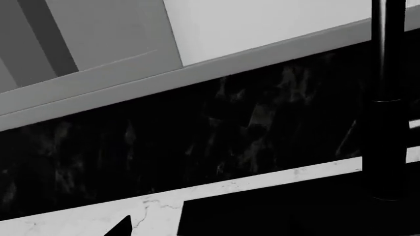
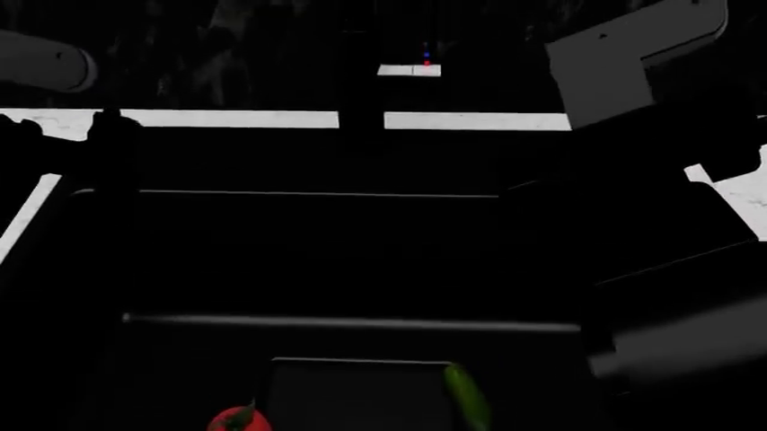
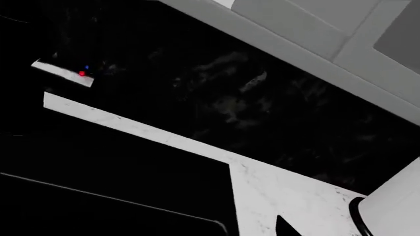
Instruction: Pick the vegetables from the sink and place them on the cutting board.
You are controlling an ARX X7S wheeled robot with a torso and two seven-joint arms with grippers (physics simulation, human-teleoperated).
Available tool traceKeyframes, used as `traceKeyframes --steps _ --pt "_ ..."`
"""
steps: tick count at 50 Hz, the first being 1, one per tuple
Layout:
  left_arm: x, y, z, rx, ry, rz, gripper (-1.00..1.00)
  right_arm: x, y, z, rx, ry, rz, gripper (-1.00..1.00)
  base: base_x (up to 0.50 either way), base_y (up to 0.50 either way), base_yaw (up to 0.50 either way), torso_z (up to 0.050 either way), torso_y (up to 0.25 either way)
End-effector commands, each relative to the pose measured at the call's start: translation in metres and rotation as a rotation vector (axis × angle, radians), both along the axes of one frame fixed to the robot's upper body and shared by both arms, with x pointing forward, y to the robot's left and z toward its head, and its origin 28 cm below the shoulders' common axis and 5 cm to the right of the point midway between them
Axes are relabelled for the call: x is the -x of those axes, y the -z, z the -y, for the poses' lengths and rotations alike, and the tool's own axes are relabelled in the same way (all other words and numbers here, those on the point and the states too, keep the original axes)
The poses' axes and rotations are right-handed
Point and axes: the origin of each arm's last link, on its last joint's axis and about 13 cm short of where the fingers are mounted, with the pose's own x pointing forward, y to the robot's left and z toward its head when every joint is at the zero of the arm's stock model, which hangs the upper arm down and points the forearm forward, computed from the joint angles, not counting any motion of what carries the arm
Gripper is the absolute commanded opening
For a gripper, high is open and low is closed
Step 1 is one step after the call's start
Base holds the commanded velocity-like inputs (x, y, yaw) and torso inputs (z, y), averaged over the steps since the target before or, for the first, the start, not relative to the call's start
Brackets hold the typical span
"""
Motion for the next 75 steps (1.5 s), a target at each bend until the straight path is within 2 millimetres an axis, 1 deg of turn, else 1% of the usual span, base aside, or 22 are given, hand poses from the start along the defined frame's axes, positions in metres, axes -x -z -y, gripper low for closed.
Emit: traceKeyframes --steps 1,11,12,17,25,29,32,33,34,37,41,42,46,48,50,55,58,59,61,65,69,75 --pt "-0.001 0.003 0.003 0.021 0.054 0.015 1.0 0.003 0.012 0.008 -0.033 0.016 -0.033 1.0 0.0 0.0 0.0 0.0 -0.25" --pt "-0.002 0.007 0.004 0.01 0.056 0.015 1.0 0.004 0.017 0.008 -0.025 0.005 -0.058 1.0 0.0 0.0 0.0 -0.002 -0.243" --pt "-0.002 0.007 0.003 0.022 0.051 0.008 1.0 0.005 0.017 0.007 0.009 -0.008 -0.026 1.0 0.18 0.0 0.0 0.0 0.0" --pt "0.0 0.004 0.005 0.012 0.065 0.024 1.0 0.006 0.017 0.009 -0.013 0.001 -0.037 1.0 0.5 0.0 0.0 0.0 0.0" --pt "-0.001 0.01 0.005 -0.001 0.065 0.004 1.0 0.006 0.024 0.009 -0.026 -0.009 -0.046 1.0 0.5 0.0 0.0 0.0 0.0" --pt "-0.005 0.019 0.001 -0.035 -0.003 -0.057 1.0 0.004 0.027 0.007 -0.02 -0.023 -0.094 1.0 0.05 0.0 0.0 0.0 0.0" --pt "-0.005 0.029 -0.002 -0.056 0.01 -0.095 1.0 0.006 0.028 0.006 -0.007 -0.036 -0.133 1.0 0.01 0.0 0.0 0.0 0.0" --pt "-0.003 0.03 -0.002 -0.037 0.028 -0.066 1.0 0.005 0.029 0.007 -0.008 -0.032 -0.133 1.0 0.01 0.0 0.0 0.0 0.0" --pt "0.0 0.024 -0.003 -0.013 0.024 -0.021 1.0 0.005 0.028 0.006 -0.012 -0.033 -0.132 1.0 0.0 0.0 0.0 0.0 0.0" --pt "0.001 0.025 -0.003 -0.074 0.02 -0.027 1.0 0.006 0.03 0.006 -0.01 -0.044 -0.149 1.0 0.01 0.0 0.0 -0.001 -0.083" --pt "0.003 0.031 -0.004 -0.068 0.04 -0.053 1.0 0.01 0.033 0.008 -0.001 -0.068 -0.216 1.0 0.04 0.0 0.0 -0.003 -0.224" --pt "0.005 0.03 -0.003 -0.084 0.076 -0.101 1.0 0.011 0.033 0.008 0.013 -0.1 -0.262 1.0 0.02 0.01 0.01 0.0 0.0" --pt "0.008 0.034 -0.002 -0.183 0.113 -0.141 1.0 0.014 0.033 0.008 0.054 -0.121 -0.339 1.0 0.01 0.01 0.01 0.0 0.0" --pt "0.013 0.032 0.002 -0.161 0.2 -0.261 1.0 0.015 0.034 0.007 0.082 -0.128 -0.379 1.0 0.01 0.01 0.01 0.0 0.0" --pt "0.019 0.03 0.003 -0.201 0.28 -0.338 1.0 0.015 0.033 0.007 0.049 -0.153 -0.437 1.0 0.0 0.01 0.01 0.0 0.0" --pt "0.02 0.04 0.001 -0.283 0.322 -0.452 1.0 0.018 0.037 0.003 0.02 -0.171 -0.506 1.0 0.01 0.0 0.0 0.0 0.0" --pt "0.024 0.048 0.002 -0.295 0.408 -0.523 1.0 0.02 0.037 0.0 -0.009 -0.199 -0.542 1.0 0.01 0.0 0.0 0.0 0.0" --pt "0.026 0.051 0.002 -0.3 0.473 -0.537 1.0 0.02 0.038 -0.001 -0.014 -0.206 -0.548 1.0 0.0 0.0 0.0 0.0 0.0" --pt "0.023 0.06 0.001 -0.335 0.465 -0.616 1.0 0.02 0.042 -0.003 -0.011 -0.218 -0.567 1.0 0.01 0.0 0.0 0.0 0.0" --pt "0.022 0.063 0.003 -0.391 0.516 -0.68 1.0 0.018 0.044 -0.004 -0.007 -0.231 -0.597 1.0 0.01 0.0 0.0 0.0 0.0" --pt "0.022 0.066 0.007 -0.391 0.535 -0.727 1.0 0.021 0.049 -0.008 0.003 -0.261 -0.637 1.0 0.01 0.0 0.0 0.0 0.0" --pt "0.032 0.07 0.009 -0.418 0.629 -0.777 1.0 0.019 0.049 -0.009 0.003 -0.26 -0.642 1.0 0.01 0.0 0.0 0.0 0.0"
